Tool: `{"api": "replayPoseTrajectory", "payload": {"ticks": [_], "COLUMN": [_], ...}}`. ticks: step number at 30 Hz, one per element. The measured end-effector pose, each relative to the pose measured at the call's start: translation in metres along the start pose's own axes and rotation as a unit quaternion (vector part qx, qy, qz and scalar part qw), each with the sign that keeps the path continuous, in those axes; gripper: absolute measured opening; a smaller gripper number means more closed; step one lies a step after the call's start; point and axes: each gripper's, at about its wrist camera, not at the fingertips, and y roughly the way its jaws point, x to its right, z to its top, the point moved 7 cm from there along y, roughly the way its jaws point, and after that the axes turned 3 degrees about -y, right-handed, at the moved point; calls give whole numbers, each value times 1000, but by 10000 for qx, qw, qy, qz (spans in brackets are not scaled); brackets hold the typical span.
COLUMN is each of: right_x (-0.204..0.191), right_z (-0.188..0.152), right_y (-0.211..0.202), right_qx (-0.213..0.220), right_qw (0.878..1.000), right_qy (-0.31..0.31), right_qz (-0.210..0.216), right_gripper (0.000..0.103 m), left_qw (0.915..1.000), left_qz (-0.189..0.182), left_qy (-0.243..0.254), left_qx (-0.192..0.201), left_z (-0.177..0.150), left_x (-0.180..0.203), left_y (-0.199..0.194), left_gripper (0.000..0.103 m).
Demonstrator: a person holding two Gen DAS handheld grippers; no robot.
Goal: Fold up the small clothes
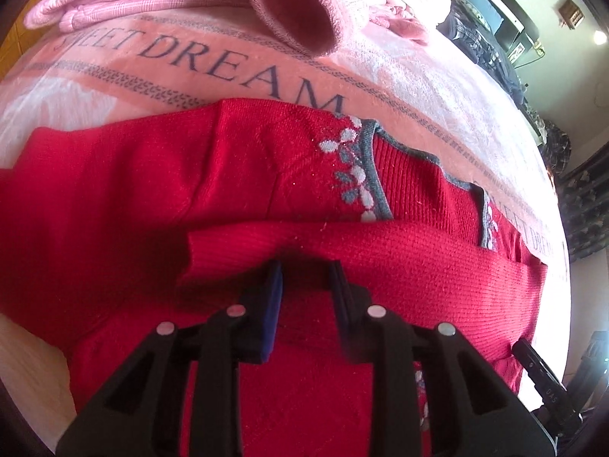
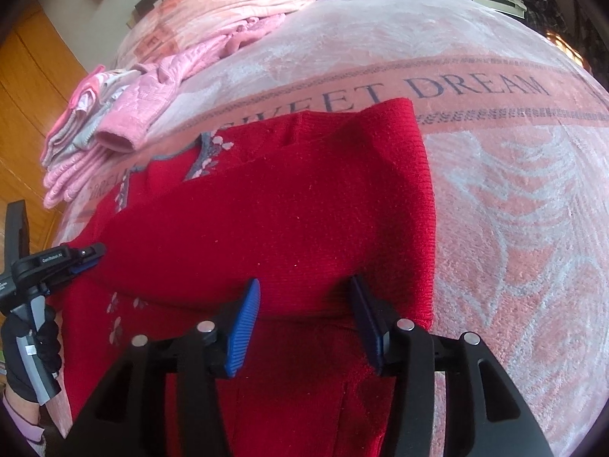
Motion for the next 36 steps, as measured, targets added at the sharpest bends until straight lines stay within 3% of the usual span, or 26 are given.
{"api": "replayPoseTrajectory", "payload": {"ticks": [4, 7, 12, 15, 17, 19, 26, 30, 33, 35, 36], "right_x": [-4, -17, -38, -41, -42, -45, -49, -48, -49, -49, -49], "right_z": [2, 7, 6, 3, -2, -5, -10, -10, -10, -10, -10], "right_y": [-9, -25, -27, -19, -11, -7, 0, 3, 4, 4, 4], "right_qx": [116, 305, 308, 220, 115, 96, 129, 143, 148, 148, 147], "right_qw": [9999, 9993, 9982, 9985, 9989, 9988, 9974, 9970, 9968, 9969, 9970], "right_qy": [47, -126, -470, -369, -345, -441, -704, -757, -787, -773, -766], "right_qz": [70, 180, 195, 341, 308, 192, -34, -46, -51, -43, -34], "right_gripper": [53, 56, 60, 60, 60, 60, 61, 61, 61, 61, 61], "left_qw": [9996, 9982, 9909, 9755, 9589, 9463, 9169, 9108, 9094, 9121, 9133], "left_qz": [-149, -363, -25, 337, 329, 296, 32, 199, 327, 450, 470], "left_qy": [-229, -395, -1197, -1949, -2557, -2909, -3531, -3612, -3618, -3540, -3506], "left_qx": [-4, 280, 617, 960, 1184, 1382, 1863, 1991, 2027, 2017, 2018], "left_z": [-1, -9, -29, -40, -45, -41, -21, -4, 6, 12, 13], "left_x": [-10, -33, -143, -230, -285, -318, -369, -392, -401, -401, -402], "left_y": [-16, -52, -103, -136, -153, -163, -165, -163, -165, -166, -166], "left_gripper": [29, 51, 54, 52, 49, 47, 45, 41, 32, 12, 8]}}
